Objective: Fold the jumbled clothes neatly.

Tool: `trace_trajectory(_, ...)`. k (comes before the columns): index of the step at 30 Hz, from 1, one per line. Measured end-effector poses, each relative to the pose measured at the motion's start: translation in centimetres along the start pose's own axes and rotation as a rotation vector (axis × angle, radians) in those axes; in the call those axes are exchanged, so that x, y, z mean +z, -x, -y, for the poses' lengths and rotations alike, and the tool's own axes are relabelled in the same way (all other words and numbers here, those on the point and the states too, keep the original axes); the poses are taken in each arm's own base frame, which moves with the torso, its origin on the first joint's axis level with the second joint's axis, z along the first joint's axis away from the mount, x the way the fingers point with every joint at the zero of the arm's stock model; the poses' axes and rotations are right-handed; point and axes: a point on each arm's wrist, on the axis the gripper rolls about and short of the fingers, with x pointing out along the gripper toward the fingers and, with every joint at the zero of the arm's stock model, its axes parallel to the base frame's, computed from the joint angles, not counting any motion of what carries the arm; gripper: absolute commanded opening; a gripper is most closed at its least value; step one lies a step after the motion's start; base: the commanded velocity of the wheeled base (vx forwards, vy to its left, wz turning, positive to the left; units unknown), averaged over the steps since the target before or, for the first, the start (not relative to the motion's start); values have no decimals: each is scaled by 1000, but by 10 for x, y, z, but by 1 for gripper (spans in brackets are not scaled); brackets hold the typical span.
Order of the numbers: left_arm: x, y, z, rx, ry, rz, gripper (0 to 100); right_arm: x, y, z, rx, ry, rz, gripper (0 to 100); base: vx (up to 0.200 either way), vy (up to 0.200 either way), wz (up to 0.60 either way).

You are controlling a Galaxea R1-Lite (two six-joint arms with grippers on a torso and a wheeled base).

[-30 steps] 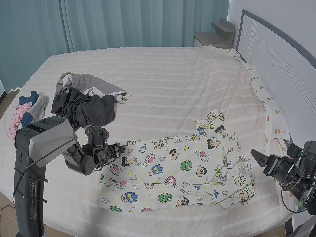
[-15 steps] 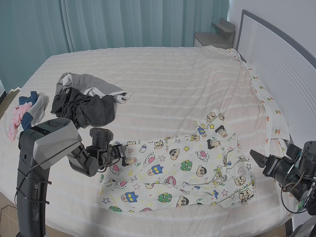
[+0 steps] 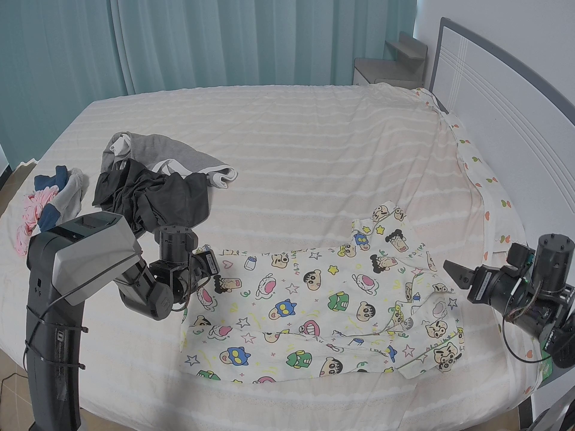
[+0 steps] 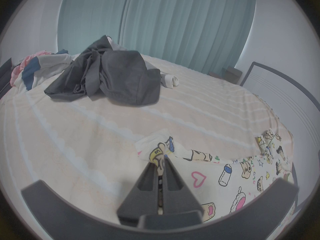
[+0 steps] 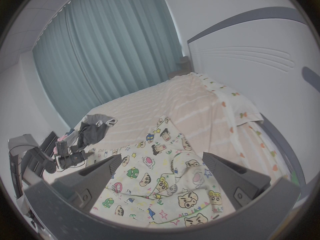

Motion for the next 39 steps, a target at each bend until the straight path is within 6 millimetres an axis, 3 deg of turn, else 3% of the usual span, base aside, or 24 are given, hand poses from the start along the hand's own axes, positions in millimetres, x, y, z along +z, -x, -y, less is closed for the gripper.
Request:
trace_trajectory(5, 6, 3, 0, 19, 10, 35, 0, 14, -34, 4, 59, 5, -67, 100, 0, 0, 0)
trace_trajectory(15, 16, 9, 2, 23, 37, 71, 0, 43, -132, 15, 102, 16, -128, 100, 0, 0, 0)
trace_trajectory(21, 20, 20, 6, 12, 97, 77, 0, 44, -180, 27, 82, 61, -215, 100, 0, 0, 0)
trace_trajectory(31, 20, 51, 6, 4, 150, 60, 0, 32, -215, 40, 86, 149, -206, 100, 0, 0, 0)
trace_trajectory(39, 20, 59, 0, 12, 153, 49, 0, 24, -242, 26, 124, 182, -186, 100, 0, 0, 0)
